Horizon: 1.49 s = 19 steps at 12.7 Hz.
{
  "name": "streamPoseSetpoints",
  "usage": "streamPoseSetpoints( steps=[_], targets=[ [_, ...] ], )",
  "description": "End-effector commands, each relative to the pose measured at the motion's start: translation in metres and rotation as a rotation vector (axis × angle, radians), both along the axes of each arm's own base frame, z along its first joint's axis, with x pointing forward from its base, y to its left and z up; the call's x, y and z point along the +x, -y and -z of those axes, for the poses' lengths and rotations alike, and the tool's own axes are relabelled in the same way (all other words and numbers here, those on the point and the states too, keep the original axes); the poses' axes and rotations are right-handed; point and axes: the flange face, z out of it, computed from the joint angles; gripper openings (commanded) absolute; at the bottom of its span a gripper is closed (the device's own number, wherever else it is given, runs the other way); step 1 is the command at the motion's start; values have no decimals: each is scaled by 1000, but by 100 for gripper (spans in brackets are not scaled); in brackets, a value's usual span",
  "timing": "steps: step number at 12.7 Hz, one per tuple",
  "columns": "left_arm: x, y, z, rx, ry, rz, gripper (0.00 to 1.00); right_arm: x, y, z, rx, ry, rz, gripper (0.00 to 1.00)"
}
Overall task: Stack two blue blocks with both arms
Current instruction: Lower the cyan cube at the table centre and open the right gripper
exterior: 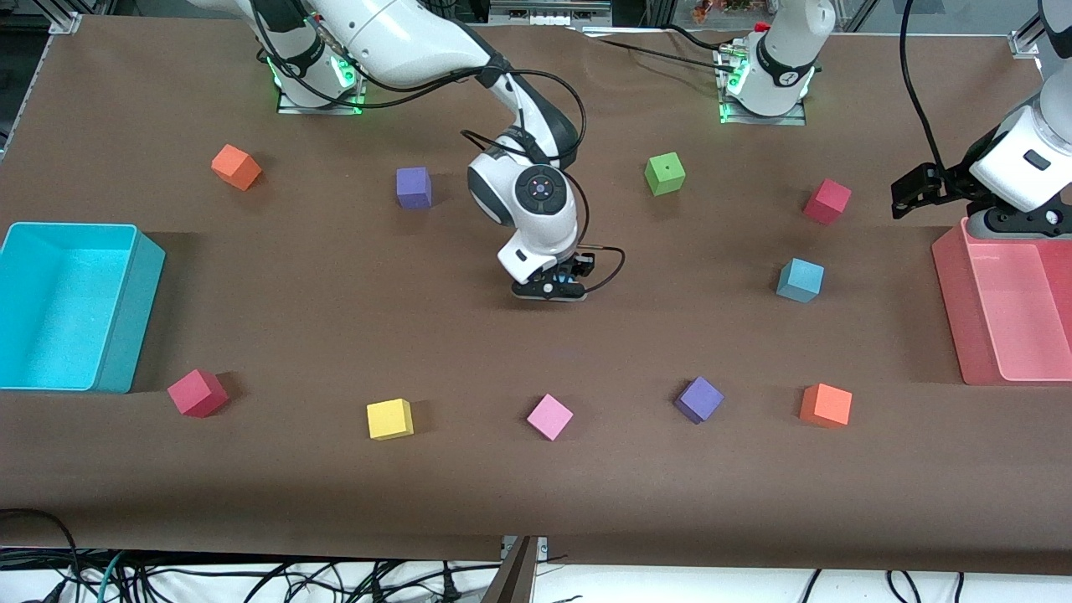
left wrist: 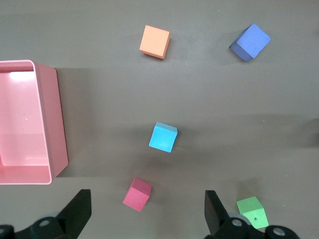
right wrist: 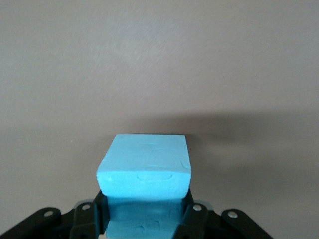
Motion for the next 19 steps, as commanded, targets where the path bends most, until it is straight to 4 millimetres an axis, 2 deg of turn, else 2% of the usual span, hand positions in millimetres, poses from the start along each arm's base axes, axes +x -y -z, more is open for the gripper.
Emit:
streamPoseSetpoints(
  steps=[1,2,3,6,8,10,12,16,17,19],
  targets=[
    [-5,0,-3,-19,-6,-6,100,-2,-11,10,8,10,12,45],
    [-5,0,-3,-19,-6,-6,100,-2,-10,9,6,10,7,81],
    [-5,0,-3,-19,-6,-6,100,-2,-10,9,0,16,-6,100],
    [-5,-1,-3,-19,-6,-8,100,5,-5,-4,-3,18,-6,100],
    [-5,-1,-3,-20,-8,-5,100,16,3,-31,-38,-3,-123,100],
    [-5,-1,-3,-20,-8,-6,100,44,28,-74,-42,-23,-244,100],
    [-5,-3,-3,-20,-8,-10,100,72,62,-97,-26,-9,-406,100],
    [-5,-5,-3,-21,-7,-3,100,119,133,-108,-20,-27,-688,100],
    [-2,1,3,-18,-20,1,100,128,152,-106,-13,-41,-767,100],
    [3,5,22,-19,-68,15,100,139,177,-94,116,-56,-906,100]
  ],
)
